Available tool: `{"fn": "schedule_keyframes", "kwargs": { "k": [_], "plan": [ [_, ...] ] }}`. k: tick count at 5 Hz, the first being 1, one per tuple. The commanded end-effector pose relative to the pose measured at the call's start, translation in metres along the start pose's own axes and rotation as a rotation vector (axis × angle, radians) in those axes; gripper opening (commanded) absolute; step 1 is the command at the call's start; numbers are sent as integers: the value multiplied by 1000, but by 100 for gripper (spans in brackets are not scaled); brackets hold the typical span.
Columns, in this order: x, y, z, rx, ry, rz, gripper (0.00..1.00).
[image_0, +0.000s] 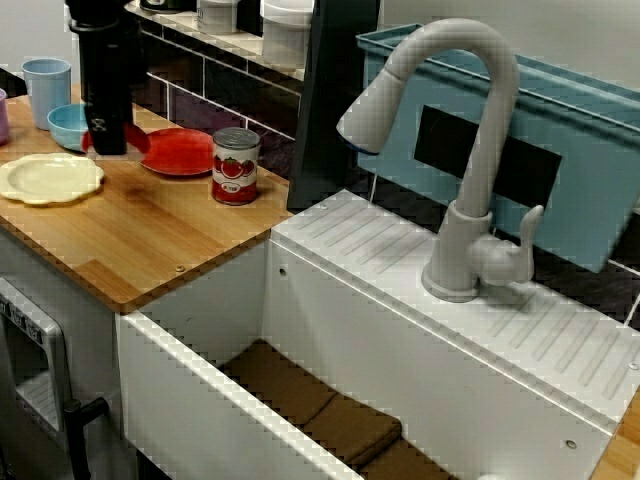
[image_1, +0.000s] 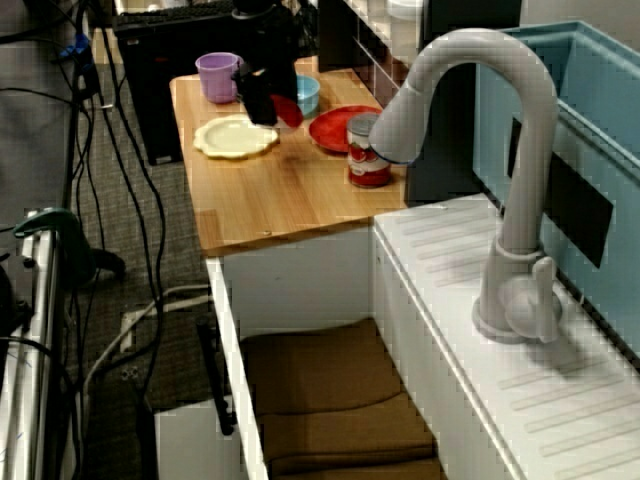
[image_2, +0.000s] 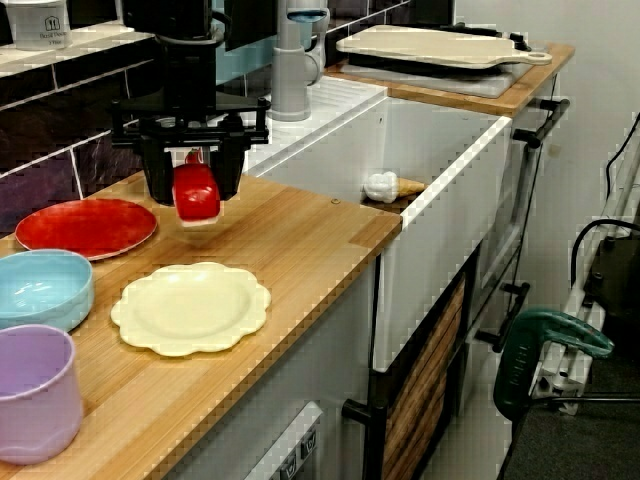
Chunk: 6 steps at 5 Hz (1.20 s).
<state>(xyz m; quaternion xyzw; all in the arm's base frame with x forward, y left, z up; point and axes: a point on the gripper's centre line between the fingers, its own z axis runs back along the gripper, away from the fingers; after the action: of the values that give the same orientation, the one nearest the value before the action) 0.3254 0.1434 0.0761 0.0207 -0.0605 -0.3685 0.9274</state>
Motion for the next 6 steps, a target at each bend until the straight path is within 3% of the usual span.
{"fn": "schedule_keyframes", "kwargs": {
  "k": [1,6],
  "plan": [
    [27,15,19,126,-23,66,0],
    [30,53,13,137,-46,198,0]
  ]
}}
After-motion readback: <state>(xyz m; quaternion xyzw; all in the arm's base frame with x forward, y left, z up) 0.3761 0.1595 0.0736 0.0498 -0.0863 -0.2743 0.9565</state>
